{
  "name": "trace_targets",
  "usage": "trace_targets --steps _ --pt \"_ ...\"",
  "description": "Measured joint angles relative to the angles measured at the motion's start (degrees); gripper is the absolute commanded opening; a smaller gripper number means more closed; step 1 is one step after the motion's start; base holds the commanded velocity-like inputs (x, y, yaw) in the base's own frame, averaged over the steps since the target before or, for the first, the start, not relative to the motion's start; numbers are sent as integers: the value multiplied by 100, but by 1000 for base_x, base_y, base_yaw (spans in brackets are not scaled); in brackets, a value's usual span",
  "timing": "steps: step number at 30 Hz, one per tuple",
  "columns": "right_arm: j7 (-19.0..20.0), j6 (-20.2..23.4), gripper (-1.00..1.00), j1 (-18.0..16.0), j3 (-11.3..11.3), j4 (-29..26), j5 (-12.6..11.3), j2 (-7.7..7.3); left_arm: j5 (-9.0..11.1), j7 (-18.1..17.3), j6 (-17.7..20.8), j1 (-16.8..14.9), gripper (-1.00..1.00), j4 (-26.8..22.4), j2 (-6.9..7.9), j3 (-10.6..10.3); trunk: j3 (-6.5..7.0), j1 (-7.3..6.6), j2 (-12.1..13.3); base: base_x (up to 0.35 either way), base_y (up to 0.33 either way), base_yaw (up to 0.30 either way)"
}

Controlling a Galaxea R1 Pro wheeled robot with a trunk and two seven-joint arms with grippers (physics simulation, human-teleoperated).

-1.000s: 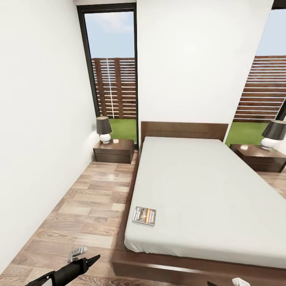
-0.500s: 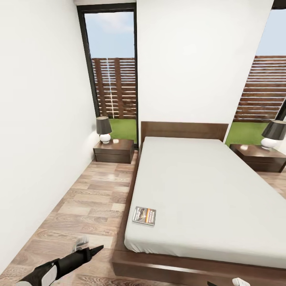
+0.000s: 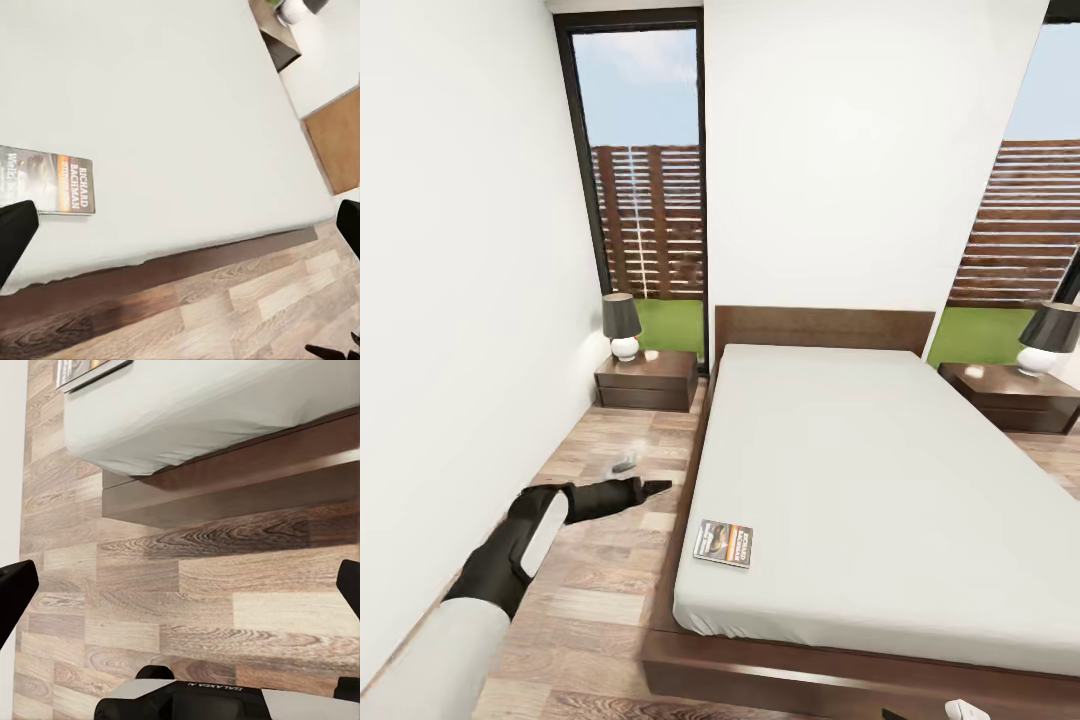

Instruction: In the bedroom, move the book from the bed onto either nightstand, and place the two sandals side by side next to the bed.

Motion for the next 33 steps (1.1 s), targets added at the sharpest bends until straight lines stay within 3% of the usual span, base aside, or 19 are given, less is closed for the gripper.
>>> trace_targets --steps 2,4,6,9,14,15,20,33 --pt "-2 0 100 0 -1 0 0 0 20 862 103 -218 100 137 -384 0 0 0 0 0 0 0" --pt "-2 0 100 0 -1 0 0 0 29 1425 129 -321 100 237 -596 -13 0 0 0 0 0 0" --pt "-3 0 100 0 -1 0 0 0 39 1831 145 -413 100 304 -732 -13 0 0 0 0 0 0" --pt "-3 0 100 0 -1 0 0 0 60 2142 157 -518 100 354 -835 -13 0 0 0 21 0 0" --pt "-3 0 100 0 -1 0 0 0 75 2279 162 -565 100 374 -944 -25 -1 0 0 33 0 0" --pt "-3 0 100 0 -1 0 0 0 78 2309 170 -572 100 380 -1026 -34 0 0 0 7 0 0" --pt "-3 0 100 0 -1 0 0 0 73 2315 177 -567 100 384 -1082 -39 0 0 0 2 0 0" --pt "5 5 100 0 -17 0 -24 -8 72 2312 180 -559 100 379 -1097 -40 0 0 0 0 0 0"
